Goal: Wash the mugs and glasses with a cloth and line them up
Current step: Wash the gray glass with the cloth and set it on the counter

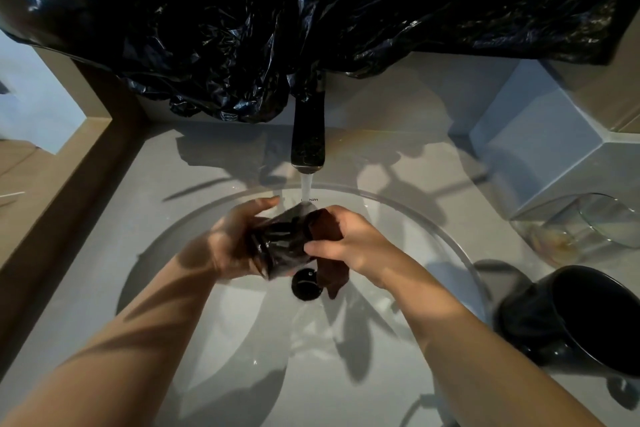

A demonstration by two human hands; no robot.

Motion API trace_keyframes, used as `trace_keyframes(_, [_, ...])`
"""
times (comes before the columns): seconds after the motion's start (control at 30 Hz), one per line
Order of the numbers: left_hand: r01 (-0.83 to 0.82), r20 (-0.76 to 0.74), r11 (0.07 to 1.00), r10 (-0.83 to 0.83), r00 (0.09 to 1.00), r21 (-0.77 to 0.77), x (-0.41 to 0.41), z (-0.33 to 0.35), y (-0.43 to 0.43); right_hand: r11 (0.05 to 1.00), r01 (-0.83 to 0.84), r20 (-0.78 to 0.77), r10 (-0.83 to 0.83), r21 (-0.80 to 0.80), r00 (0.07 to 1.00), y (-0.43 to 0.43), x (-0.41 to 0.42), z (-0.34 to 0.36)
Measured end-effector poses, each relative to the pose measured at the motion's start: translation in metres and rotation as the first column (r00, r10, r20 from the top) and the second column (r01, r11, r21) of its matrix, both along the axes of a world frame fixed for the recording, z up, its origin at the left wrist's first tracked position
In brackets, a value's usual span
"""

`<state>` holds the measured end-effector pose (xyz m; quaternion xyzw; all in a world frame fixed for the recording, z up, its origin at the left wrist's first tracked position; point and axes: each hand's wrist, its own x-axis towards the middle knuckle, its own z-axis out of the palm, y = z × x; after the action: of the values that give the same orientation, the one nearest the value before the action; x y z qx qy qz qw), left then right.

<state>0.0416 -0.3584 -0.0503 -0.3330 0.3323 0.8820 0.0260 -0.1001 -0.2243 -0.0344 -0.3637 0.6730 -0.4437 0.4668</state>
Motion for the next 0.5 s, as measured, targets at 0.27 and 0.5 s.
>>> trace_keyframes(0.27, [-0.211,0.014,0.939,0.223,0.975,-0.272,-0.01,-0.006,0.026,0.985,0.138,0.064,-0.132,-0.108,0.989,0.0,0.01,0.005])
trace_keyframes(0.5, [-0.174,0.028,0.964,0.183,0.983,-0.199,0.001,-0.002,0.021,0.886,0.457,0.513,-0.355,-0.084,0.782,-0.005,0.006,0.004])
